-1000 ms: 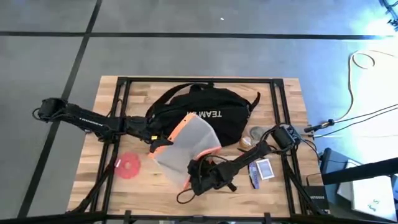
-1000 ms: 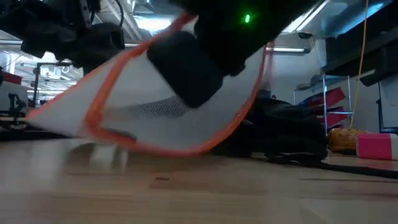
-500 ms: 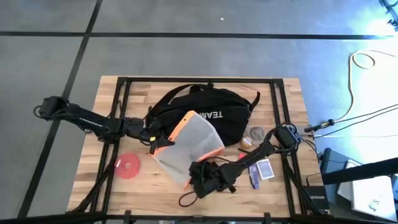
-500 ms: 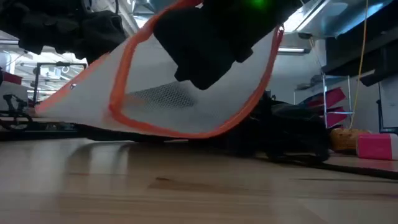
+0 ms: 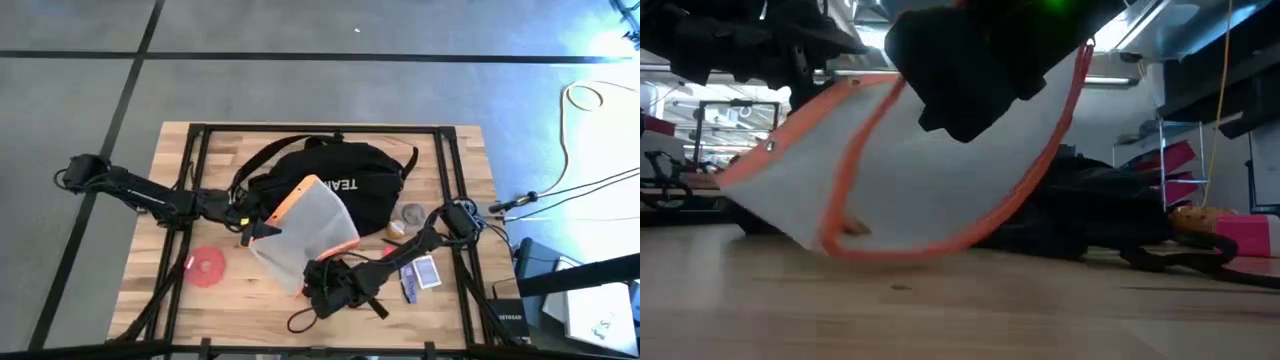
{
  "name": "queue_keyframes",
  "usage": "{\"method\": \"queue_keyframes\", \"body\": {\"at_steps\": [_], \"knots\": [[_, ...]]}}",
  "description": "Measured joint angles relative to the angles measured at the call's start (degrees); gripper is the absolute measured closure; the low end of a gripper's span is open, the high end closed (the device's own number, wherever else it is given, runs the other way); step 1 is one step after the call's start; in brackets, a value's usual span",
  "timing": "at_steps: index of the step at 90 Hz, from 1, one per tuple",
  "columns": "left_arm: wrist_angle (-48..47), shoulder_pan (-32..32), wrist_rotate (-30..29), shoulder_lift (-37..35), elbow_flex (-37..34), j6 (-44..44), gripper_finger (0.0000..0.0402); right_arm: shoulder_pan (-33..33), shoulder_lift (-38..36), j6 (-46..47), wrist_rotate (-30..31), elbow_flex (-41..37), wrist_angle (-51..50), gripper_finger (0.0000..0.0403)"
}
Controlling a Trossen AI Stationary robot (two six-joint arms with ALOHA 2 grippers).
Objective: Unpack backpack
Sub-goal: Remove the black pen from the white zip bag
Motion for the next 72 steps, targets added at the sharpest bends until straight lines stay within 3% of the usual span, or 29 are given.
{"method": "queue_keyframes", "body": {"at_steps": [20, 33, 43, 55, 72], "knots": [[-0.02, -0.1, -1.68, 0.8, 0.02, -0.33, 0.023, -0.25, -0.22, -0.01, -0.11, 0.0, -0.32, 0.0403], [0.52, -0.89, -1.99, 5.21, 0.25, -1.77, 0.0291, -1.48, -2.22, 0.33, -7.57, 0.0, -1.64, 0.0403], [4.46, -2.24, -2.12, 10.31, 1.42, -1.76, 0.0344, -1.91, -3.35, 0.92, -7.76, 0.0, -3.38, 0.0403], [13.3, -3.61, -1.98, 16.54, 4.31, -0.74, 0.0393, -1.9, -4.81, 3.16, -6.47, 0.0, -8.82, 0.0403], [15.03, -4.11, -0.51, 23.07, 11.45, 2.53, 0.0398, -0.58, -7.18, 14.79, -4.44, 0.0, -26.51, 0.0403]]}}
